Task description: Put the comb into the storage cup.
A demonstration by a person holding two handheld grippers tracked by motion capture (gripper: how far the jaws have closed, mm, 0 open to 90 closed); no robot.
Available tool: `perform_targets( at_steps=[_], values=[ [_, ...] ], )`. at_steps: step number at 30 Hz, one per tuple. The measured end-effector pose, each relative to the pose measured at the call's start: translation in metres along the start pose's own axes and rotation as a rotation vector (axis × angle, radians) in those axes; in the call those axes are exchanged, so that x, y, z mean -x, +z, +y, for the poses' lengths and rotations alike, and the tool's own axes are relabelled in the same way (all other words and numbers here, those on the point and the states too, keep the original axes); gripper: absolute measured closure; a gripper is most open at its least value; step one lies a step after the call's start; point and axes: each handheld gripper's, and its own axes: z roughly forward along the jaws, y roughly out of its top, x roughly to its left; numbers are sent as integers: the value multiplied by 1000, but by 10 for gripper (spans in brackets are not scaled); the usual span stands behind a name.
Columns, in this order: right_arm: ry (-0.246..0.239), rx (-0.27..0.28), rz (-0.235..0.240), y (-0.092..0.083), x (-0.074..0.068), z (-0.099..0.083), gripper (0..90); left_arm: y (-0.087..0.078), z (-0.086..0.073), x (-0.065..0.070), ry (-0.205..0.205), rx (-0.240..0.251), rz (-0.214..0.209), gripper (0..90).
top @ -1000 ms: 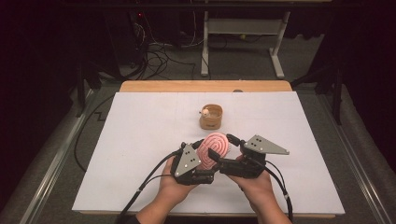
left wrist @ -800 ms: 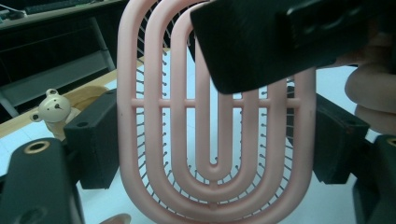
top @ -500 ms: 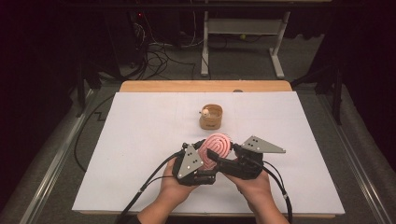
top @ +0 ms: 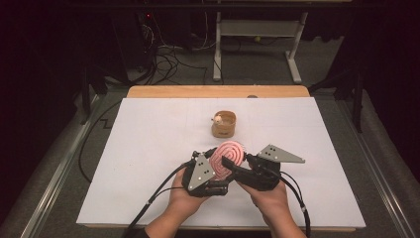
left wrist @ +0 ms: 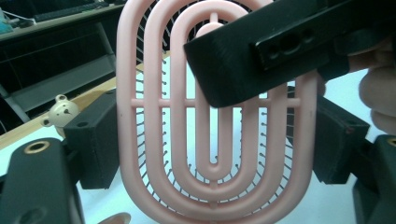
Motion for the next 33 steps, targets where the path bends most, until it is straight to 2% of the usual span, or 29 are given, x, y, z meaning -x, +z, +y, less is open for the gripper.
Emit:
perform_targets(
  at_steps=[10,17,33],
  values=[
    [25,13,18,-3,-1,3,518,-2,4,3,22,8,7,182],
    [11,28,13,-6,-2,5,545,-3,7,6,37,14,6,182],
    [43,15,39,-6,-1,6,582,-2,6,5,63,13,16,181]
  ],
)
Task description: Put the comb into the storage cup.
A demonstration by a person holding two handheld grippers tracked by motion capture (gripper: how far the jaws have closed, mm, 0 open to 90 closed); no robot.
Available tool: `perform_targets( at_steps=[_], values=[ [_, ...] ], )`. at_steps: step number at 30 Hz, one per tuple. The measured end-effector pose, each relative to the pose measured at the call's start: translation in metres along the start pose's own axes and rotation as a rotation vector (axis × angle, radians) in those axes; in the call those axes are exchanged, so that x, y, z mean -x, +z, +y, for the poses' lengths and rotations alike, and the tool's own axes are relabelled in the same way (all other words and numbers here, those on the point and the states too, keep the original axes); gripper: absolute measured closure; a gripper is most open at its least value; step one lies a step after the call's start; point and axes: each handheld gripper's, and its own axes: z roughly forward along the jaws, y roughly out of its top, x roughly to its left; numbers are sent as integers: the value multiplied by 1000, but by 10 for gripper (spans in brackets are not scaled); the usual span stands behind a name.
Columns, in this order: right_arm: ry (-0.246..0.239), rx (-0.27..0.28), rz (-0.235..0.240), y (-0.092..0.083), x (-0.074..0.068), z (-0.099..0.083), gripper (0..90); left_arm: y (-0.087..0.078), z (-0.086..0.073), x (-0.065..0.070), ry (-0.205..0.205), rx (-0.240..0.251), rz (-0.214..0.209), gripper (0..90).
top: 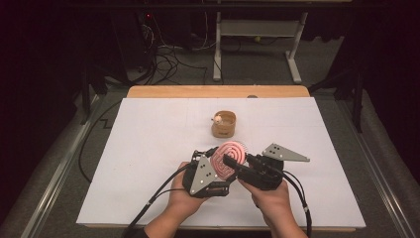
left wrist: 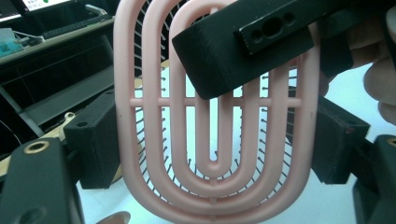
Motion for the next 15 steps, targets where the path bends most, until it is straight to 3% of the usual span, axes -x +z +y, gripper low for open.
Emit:
perform_targets(
  at_steps=[8,15],
  values=[
    [1,-2,-1,1,-2,0,601,0,0,-1,5,0,4,180],
    [-18,12,-20,0,-6,1,624,0,1,1,32,10,34,179]
  ],
)
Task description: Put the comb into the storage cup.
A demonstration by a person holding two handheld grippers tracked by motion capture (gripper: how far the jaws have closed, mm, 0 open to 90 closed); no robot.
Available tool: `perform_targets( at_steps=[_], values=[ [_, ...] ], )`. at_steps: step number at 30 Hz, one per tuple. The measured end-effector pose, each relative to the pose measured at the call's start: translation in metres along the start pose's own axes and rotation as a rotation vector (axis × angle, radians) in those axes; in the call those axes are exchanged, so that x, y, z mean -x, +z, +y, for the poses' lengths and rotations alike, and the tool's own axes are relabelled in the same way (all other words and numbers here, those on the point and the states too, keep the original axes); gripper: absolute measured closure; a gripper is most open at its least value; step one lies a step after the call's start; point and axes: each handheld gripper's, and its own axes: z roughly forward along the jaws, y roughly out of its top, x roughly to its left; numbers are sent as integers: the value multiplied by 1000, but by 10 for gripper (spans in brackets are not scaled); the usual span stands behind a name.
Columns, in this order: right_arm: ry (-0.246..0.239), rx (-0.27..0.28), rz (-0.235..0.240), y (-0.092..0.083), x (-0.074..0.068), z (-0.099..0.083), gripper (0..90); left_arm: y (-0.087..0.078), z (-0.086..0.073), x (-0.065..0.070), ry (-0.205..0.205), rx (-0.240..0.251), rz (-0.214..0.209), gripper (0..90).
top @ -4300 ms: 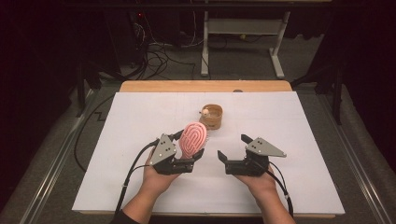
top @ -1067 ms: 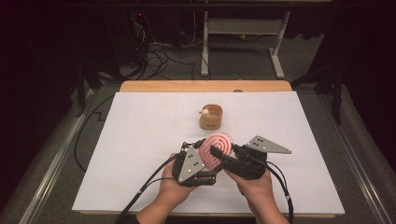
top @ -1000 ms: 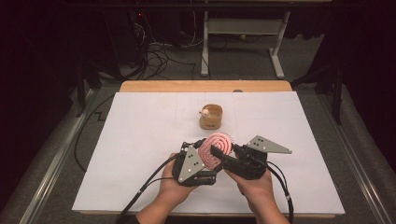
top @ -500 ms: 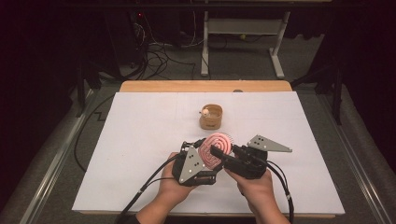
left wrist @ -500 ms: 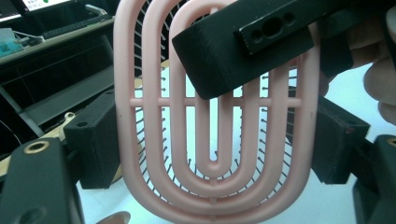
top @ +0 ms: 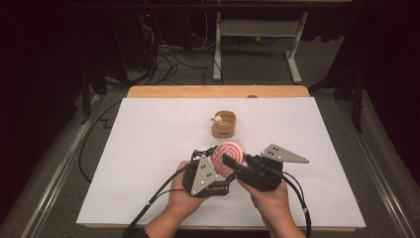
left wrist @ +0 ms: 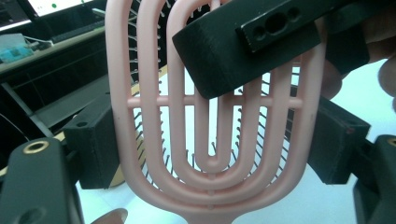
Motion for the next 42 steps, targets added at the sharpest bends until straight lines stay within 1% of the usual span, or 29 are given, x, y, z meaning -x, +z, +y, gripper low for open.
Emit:
perform_targets(
  at_steps=[1,6,9,15,18,20,28,33,34,35,39,42],
  values=[
    [-1,3,-1,0,-1,0,625,0,0,1,-5,-1,-4,179],
    [-7,13,-8,-2,-3,1,638,-1,1,1,3,4,8,179],
    [-15,17,-8,-2,-4,1,646,0,1,0,-17,7,-9,178],
    [-30,20,-1,-2,-4,2,648,0,1,0,-18,5,-13,178],
    [-40,21,-1,-2,-4,2,649,0,1,-1,-27,2,-24,179],
    [-46,21,-4,-2,-4,2,650,0,0,-2,-24,-4,-41,177],
    [-80,18,-8,-2,-5,3,652,0,0,-3,-29,2,-48,174],
    [-98,19,-10,-2,-6,4,654,-1,0,-4,-37,-2,-62,173],
    [-104,19,-11,-2,-6,4,654,-1,-1,-4,-42,-4,-69,150],
    [-103,20,-11,-2,-6,4,655,-1,-1,-5,-48,-4,-77,150],
    [-104,20,-8,-3,-6,4,655,-2,-1,-5,-44,3,-74,150],
    [-104,22,-9,-3,-5,4,655,-2,-2,-5,-56,8,-82,148]
  ],
)
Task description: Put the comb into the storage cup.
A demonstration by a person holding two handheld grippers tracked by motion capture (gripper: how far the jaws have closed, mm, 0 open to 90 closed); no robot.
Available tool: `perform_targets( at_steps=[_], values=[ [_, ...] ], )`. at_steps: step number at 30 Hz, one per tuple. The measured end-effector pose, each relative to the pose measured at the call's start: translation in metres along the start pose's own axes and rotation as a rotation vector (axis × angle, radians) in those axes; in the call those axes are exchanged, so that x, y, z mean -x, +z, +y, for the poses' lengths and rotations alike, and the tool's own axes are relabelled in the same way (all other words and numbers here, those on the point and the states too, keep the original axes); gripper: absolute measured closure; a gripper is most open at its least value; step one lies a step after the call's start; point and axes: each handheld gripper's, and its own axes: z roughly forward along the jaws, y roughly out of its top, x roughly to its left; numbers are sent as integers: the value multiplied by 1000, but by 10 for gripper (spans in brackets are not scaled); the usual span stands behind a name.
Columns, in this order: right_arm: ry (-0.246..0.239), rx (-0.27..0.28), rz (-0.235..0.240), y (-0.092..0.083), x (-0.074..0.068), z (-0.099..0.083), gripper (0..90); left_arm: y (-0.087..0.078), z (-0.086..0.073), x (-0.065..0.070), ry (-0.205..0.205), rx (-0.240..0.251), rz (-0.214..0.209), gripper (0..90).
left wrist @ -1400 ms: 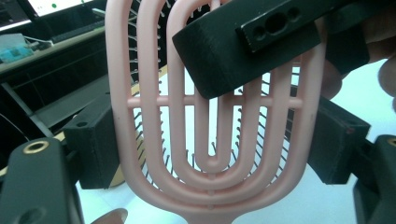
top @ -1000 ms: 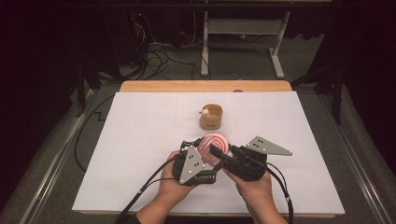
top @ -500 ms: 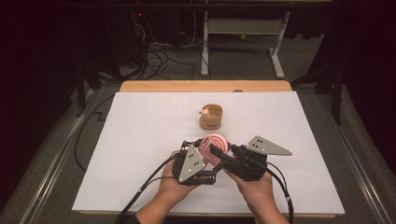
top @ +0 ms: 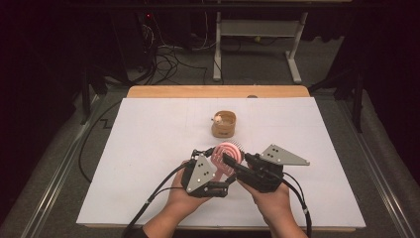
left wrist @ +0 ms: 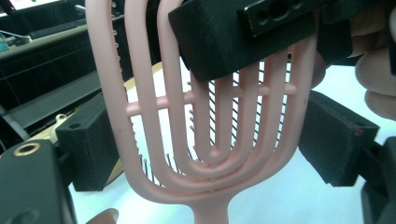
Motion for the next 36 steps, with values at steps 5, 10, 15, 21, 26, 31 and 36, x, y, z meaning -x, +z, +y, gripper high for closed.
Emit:
perform_targets(
  at_steps=[5,10,15,21,26,31,36],
  values=[
    [-6,1,1,-1,0,0,655,0,-1,-1,-19,6,-21,148],
    [-14,6,1,-1,0,1,656,-1,-1,-3,-28,14,-36,147],
    [-15,8,1,-2,0,1,657,-2,-1,-3,-37,20,-46,146],
    [-18,10,0,-3,0,2,659,-2,0,-3,-46,25,-48,120],
    [-12,17,4,-4,0,2,660,-4,1,-4,-50,22,-45,91],
    [-22,21,-1,-4,-1,4,661,-4,2,-4,-62,25,-51,68],
    [-18,24,-13,-5,3,4,664,-5,1,-7,-84,27,-68,50]
  ],
)
